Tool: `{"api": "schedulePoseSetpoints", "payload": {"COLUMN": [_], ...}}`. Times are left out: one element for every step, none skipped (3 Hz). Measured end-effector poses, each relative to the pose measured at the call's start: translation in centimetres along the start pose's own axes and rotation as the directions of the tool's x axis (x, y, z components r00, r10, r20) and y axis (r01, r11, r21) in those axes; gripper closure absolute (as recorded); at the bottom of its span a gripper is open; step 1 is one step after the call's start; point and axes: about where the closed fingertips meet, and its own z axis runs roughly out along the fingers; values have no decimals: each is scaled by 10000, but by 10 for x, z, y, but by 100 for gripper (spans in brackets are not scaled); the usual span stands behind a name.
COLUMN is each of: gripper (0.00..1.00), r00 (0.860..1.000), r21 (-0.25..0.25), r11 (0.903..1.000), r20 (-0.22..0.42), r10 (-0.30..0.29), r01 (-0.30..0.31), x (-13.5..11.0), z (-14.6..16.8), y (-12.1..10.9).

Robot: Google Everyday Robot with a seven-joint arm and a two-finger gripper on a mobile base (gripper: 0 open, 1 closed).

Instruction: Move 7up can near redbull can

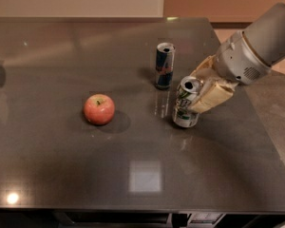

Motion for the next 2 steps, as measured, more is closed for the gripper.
{"api": "schedulePoseSetpoints", "payload": {"gripper": [100, 100], "r00": [9987, 9930], "r21": [456, 704], "r11": [9978, 9914], "r20": [-131, -335], "r10": [492, 1131], "r01": [-485, -1105], "x": [-2, 4], "z": [8, 17], "y": [-46, -87]}}
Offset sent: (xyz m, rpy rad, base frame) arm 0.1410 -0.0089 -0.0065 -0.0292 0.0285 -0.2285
